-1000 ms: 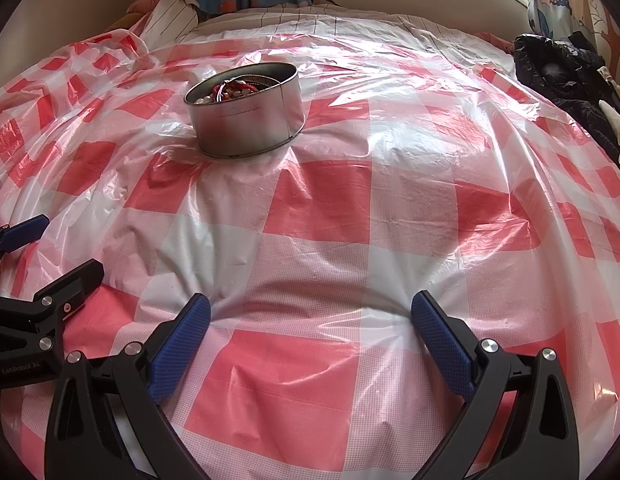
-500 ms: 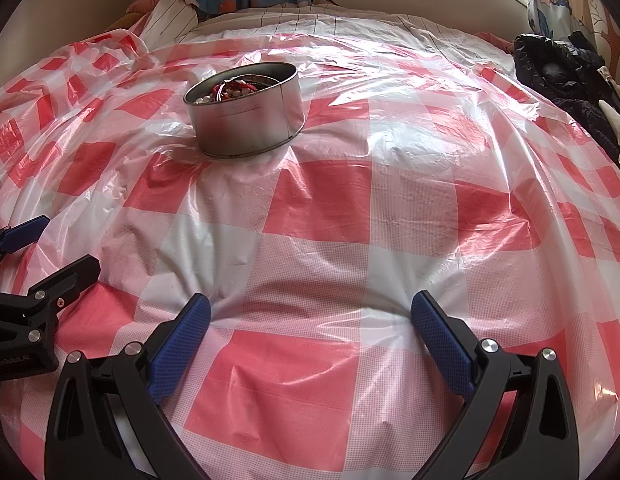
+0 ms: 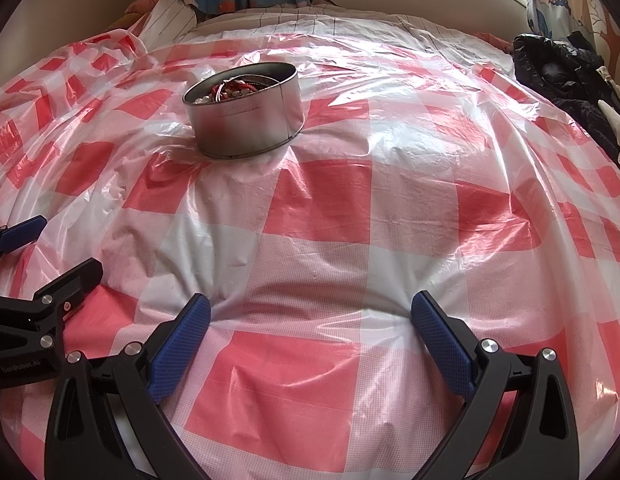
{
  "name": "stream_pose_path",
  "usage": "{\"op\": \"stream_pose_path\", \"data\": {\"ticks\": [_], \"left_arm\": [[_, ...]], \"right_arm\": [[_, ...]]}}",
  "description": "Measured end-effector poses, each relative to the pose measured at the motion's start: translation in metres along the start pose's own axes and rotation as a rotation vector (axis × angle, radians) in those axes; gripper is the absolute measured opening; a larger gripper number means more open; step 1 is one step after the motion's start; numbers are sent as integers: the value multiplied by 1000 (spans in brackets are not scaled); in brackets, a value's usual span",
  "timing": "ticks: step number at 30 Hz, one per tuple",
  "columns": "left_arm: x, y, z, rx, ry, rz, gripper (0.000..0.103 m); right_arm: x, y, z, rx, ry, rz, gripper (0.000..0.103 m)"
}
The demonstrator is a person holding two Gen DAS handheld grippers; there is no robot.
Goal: Organize jewelry
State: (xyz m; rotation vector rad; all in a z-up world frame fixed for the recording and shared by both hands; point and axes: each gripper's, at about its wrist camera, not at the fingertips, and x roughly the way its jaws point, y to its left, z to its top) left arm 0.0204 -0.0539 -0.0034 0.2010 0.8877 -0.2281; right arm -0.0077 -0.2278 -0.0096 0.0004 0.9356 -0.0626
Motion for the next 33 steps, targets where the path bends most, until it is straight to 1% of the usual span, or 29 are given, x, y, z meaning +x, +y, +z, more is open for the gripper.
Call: {"op": "stream_pose_path", "data": {"ticks": [5, 9, 12, 15, 17, 20, 21, 23, 25, 26, 33], "left_arm": [[2, -3, 0, 10, 10, 21, 96], [2, -4, 1, 11, 13, 23, 96], [1, -2, 1, 2, 10, 10, 96], [-8, 8, 2, -38, -4, -10, 96], [-19, 16, 1, -42, -22, 16, 96], [-30, 28, 0, -16, -36, 105, 96], [-30, 33, -2, -27, -35, 103, 96], [-24, 41, -9, -66, -29, 57, 96], [-11, 44, -13, -90, 12, 16, 96], [-9, 45, -13, -96, 16, 7, 96], [-9, 46, -15, -102, -2, 1, 96]], "right_arm": [[1, 1, 1, -1, 2, -4, 96], [1, 0, 1, 3, 3, -7, 96], [0, 2, 0, 19, 9, -14, 96], [-4, 3, -3, 35, 22, -6, 96], [-8, 3, -7, 42, 20, 3, 96], [-14, 5, -14, 49, 20, 10, 96], [-16, 4, -16, 54, 11, 14, 96], [-16, 3, -18, 61, -1, 25, 96], [-14, 1, -17, 73, -1, 30, 96], [-14, 2, -17, 68, -3, 23, 96], [-15, 5, -16, 62, -6, 13, 96]]}}
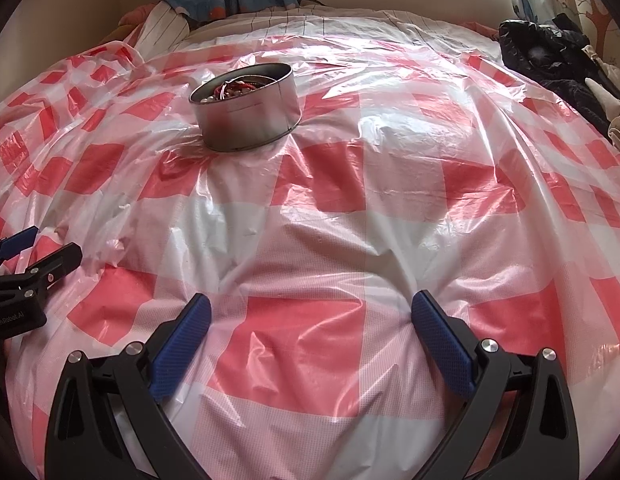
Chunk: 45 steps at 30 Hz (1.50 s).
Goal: Organize jewelry
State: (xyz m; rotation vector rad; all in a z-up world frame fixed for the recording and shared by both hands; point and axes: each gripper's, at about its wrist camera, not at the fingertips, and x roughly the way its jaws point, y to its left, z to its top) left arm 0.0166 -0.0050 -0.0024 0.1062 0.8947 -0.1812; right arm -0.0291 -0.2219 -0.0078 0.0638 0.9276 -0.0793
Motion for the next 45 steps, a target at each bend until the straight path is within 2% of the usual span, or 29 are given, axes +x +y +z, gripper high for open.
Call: {"op": "stream_pose_path", "data": {"ticks": [13, 45], "left_arm": [[3, 2, 2, -13, 24, -13, 96], [7, -3, 2, 7, 29, 13, 97]], "right_arm": [[-2, -3, -2, 4, -6, 13, 96], [-1, -4, -2, 2, -4, 7, 96]]}}
